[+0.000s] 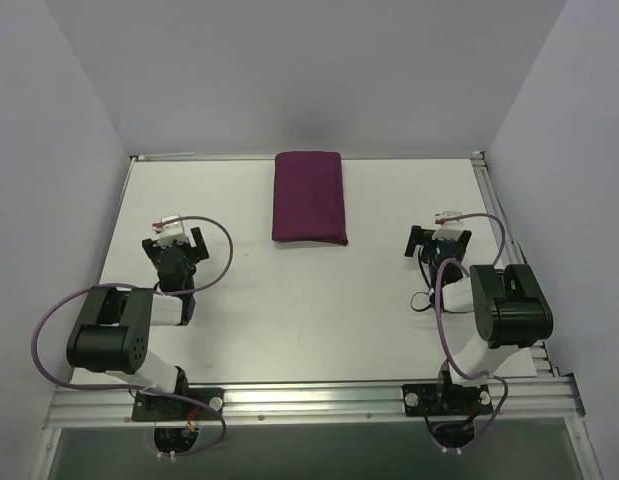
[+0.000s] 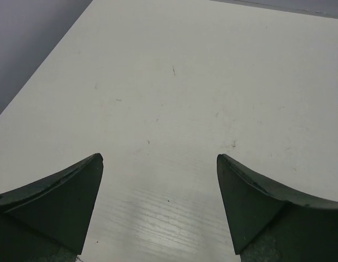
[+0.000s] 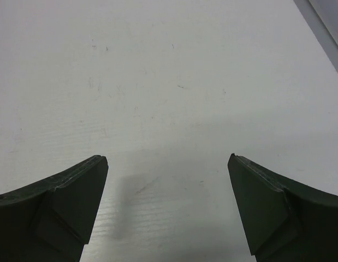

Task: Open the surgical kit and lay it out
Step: Open the surgical kit at the center of the board.

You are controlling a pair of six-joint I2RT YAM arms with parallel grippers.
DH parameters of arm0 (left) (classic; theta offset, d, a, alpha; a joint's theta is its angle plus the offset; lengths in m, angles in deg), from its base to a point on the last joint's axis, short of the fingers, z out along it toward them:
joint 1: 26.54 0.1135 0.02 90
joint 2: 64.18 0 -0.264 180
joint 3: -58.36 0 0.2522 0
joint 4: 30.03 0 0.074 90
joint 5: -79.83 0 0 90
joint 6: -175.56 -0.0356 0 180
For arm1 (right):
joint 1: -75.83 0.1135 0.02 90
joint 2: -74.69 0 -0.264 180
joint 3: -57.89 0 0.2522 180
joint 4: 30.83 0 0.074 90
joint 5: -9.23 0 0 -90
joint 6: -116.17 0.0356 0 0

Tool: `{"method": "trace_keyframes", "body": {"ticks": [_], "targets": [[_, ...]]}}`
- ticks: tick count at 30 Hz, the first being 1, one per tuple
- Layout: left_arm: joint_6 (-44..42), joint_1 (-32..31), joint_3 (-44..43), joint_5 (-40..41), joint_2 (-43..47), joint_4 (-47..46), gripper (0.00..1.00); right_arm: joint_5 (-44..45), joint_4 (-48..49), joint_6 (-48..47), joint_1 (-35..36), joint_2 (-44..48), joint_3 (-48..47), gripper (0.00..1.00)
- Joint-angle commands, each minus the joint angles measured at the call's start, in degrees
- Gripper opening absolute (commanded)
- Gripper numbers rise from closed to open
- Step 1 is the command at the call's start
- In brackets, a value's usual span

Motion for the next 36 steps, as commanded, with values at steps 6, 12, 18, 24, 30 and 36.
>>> {"method": "trace_keyframes", "body": {"ticks": [6,12,18,24,30,36], "targets": [[-1.2,0.3,-1.8,0.2,0.6,-1.4,0.94,1.8,7.6,-1.5,0.4,1.5,-0.5,1.00],[-1.8,-0.7,-0.1,1.1,4.3,-2.2,0.94,2.4,8.1,-1.6,0.6,1.6,-0.2,1.00],[-0.5,-9.4,-11.2,22.5,15.7,24.5,0.94,23.3,-15.2,-6.1,13.0,14.5,-9.5,1.00],[20.9,-9.3,-31.3,21.9,19.7,61.3,0.94,7.0,-50.8,23.3,8.0,9.6,-31.0,1.00],[24.7,-3.3,-35.7,-9.7,24.6,69.3,0.94,-22.6,-45.4,30.8,10.1,-10.5,-43.0,1.00],[29.5,4.2,-28.5,-28.1,26.6,57.1,0.98,-25.1,-44.4,30.1,14.2,-17.7,-49.4,1.00]]}}
